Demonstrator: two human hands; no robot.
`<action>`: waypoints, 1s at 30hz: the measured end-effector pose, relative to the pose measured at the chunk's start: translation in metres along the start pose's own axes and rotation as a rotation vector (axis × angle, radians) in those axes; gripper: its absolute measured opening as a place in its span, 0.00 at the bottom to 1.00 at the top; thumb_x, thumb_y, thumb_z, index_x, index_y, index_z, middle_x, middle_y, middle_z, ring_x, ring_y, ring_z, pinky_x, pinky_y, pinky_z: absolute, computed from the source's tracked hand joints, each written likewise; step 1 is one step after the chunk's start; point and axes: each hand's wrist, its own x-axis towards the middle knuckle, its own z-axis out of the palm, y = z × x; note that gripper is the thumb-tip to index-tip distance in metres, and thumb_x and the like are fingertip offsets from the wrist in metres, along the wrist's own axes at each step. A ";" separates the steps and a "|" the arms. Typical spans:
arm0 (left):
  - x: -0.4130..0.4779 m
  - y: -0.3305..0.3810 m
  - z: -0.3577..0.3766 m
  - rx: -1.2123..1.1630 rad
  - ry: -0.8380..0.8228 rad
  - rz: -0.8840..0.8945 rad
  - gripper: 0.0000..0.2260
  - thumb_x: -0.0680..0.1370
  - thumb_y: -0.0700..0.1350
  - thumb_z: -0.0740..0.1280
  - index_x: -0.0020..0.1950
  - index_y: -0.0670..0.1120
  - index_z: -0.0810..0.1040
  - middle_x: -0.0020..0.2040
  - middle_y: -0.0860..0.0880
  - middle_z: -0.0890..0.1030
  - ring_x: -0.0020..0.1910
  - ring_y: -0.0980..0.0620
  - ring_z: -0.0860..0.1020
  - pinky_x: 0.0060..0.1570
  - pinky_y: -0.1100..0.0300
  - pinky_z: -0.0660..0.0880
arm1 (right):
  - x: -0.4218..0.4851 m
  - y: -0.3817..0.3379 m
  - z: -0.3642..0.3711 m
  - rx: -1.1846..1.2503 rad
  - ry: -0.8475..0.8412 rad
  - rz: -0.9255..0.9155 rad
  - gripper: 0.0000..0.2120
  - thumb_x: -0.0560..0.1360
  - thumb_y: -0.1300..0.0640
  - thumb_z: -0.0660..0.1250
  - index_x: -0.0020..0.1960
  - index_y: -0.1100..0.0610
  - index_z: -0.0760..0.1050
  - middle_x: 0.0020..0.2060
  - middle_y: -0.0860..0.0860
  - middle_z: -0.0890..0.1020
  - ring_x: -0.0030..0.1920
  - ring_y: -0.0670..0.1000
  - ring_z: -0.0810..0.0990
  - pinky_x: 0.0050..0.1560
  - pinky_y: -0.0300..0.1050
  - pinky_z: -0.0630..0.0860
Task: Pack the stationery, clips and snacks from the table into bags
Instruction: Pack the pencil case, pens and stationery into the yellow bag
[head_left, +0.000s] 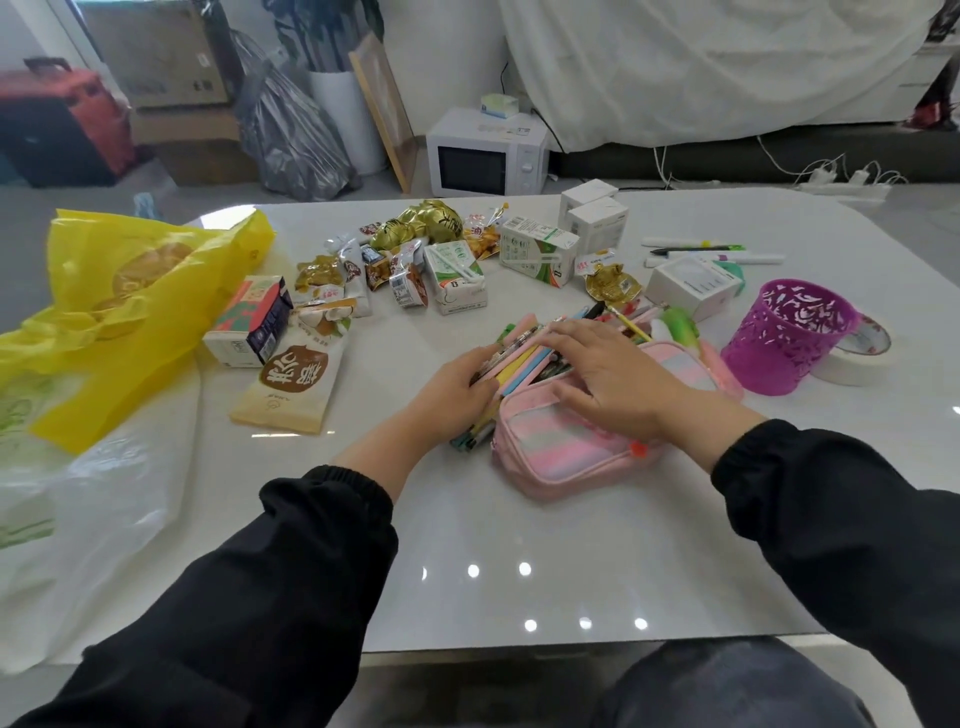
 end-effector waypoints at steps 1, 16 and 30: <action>-0.003 -0.003 -0.005 0.056 0.030 0.006 0.22 0.81 0.42 0.59 0.75 0.47 0.62 0.73 0.48 0.66 0.72 0.48 0.64 0.70 0.57 0.59 | 0.004 -0.007 0.000 0.016 0.019 -0.008 0.32 0.74 0.39 0.47 0.73 0.53 0.62 0.72 0.52 0.64 0.73 0.52 0.59 0.73 0.48 0.51; -0.112 -0.060 -0.149 0.406 0.717 0.101 0.17 0.72 0.33 0.63 0.59 0.42 0.80 0.63 0.45 0.77 0.66 0.45 0.69 0.65 0.54 0.66 | 0.104 -0.143 -0.009 0.070 0.226 -0.103 0.28 0.79 0.44 0.56 0.74 0.57 0.60 0.74 0.55 0.60 0.75 0.55 0.54 0.75 0.54 0.50; -0.107 -0.148 -0.230 0.748 0.596 -0.497 0.40 0.75 0.59 0.67 0.78 0.52 0.46 0.78 0.49 0.52 0.76 0.44 0.52 0.71 0.45 0.58 | 0.144 -0.233 -0.002 0.191 0.229 -0.201 0.27 0.78 0.48 0.59 0.74 0.57 0.60 0.74 0.55 0.60 0.75 0.54 0.54 0.74 0.49 0.47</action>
